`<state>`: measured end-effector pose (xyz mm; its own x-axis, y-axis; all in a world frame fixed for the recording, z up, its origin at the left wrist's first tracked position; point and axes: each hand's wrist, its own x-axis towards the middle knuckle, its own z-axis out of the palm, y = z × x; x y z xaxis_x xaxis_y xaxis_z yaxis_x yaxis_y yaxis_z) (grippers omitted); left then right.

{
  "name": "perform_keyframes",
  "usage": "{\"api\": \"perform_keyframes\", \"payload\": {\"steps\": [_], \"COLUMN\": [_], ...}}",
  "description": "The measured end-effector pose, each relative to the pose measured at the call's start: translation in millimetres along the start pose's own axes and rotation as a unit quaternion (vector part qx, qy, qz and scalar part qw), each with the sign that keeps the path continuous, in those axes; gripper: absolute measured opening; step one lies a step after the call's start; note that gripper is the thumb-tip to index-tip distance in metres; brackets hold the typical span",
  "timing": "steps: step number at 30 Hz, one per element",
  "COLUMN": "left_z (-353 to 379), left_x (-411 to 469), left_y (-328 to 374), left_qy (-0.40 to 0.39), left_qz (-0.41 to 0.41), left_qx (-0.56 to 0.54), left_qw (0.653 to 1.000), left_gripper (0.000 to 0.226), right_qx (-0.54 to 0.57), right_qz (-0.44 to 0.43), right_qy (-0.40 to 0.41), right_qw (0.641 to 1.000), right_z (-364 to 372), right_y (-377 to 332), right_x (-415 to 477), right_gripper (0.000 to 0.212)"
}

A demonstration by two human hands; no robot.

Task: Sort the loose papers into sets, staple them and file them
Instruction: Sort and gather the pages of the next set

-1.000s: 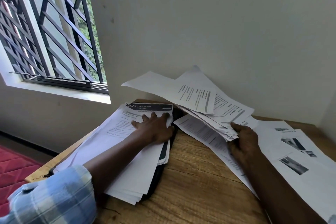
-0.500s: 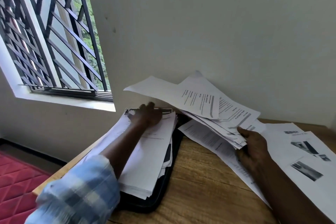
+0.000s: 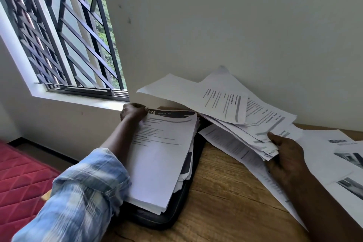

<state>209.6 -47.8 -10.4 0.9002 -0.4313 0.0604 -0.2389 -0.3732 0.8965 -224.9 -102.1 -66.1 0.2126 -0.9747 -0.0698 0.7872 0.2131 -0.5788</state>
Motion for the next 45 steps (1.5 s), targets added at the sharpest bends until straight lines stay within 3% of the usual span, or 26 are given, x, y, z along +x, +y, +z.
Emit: {"api": "perform_keyframes", "payload": {"steps": [2, 3, 6, 8, 16, 20, 21, 24, 27, 29, 30, 33, 40, 43, 45], "left_z": [-2, -5, -13, -17, -23, -31, -36, -59, -72, -71, -68, -59, -32, -12, 5], "left_x": [6, 10, 5, 6, 12, 0, -8, -31, -59, -79, -88, -117, -175, -195, -209], "left_y": [-3, -5, -4, -5, -12, 8, 16, 46, 67, 73, 75, 78, 86, 87, 85], "left_qy": [-0.015, -0.035, -0.120, -0.133, -0.120, -0.086, -0.109, -0.281, -0.379, -0.348, -0.326, -0.292, -0.231, -0.158, -0.088], "left_qz": [0.003, 0.006, 0.019, 0.028, 0.056, 0.074, 0.059, -0.017, 0.049, 0.116, 0.131, 0.142, 0.284, 0.378, 0.462], "left_qx": [-0.066, -0.088, -0.105, -0.095, -0.028, -0.097, -0.143, -0.238, -0.176, -0.144, -0.142, -0.162, -0.151, -0.015, 0.108], "left_qw": [0.998, 0.996, 0.987, 0.986, 0.991, 0.989, 0.982, 0.930, 0.907, 0.919, 0.925, 0.932, 0.918, 0.912, 0.876], "left_gripper": [0.019, 0.020, 0.030, 0.035, 0.027, 0.030, 0.040, 0.069, 0.075, 0.056, 0.057, 0.081, 0.073, 0.105, 0.132], "right_qx": [-0.005, -0.008, -0.013, -0.017, -0.028, -0.026, -0.029, -0.039, -0.067, -0.120, -0.155, -0.235, -0.280, -0.316, -0.345], "right_qz": [-0.007, -0.007, -0.005, -0.005, -0.002, -0.011, -0.011, -0.010, -0.011, -0.032, -0.045, -0.064, -0.111, -0.149, -0.166], "right_qy": [0.007, 0.010, 0.011, 0.017, 0.014, 0.012, 0.012, 0.003, -0.021, -0.031, -0.034, -0.050, -0.068, -0.040, -0.021], "right_qw": [1.000, 1.000, 1.000, 1.000, 1.000, 1.000, 0.999, 0.999, 0.997, 0.992, 0.986, 0.968, 0.951, 0.936, 0.923], "right_z": [-1, 0, 4, 3, 4, 5, 6, 8, 15, 25, 32, 49, 50, 38, 27], "right_y": [1, 1, 0, 0, 1, 1, 1, 1, -4, -11, -18, -37, -88, -109, -121], "right_x": [2, 1, -4, -3, -5, -4, -6, -9, -18, -26, -31, -42, -62, -71, -78], "right_gripper": [0.135, 0.129, 0.061, 0.046, 0.053, 0.066, 0.070, 0.072, 0.053, 0.042, 0.038, 0.025, 0.031, 0.029, 0.027]}}
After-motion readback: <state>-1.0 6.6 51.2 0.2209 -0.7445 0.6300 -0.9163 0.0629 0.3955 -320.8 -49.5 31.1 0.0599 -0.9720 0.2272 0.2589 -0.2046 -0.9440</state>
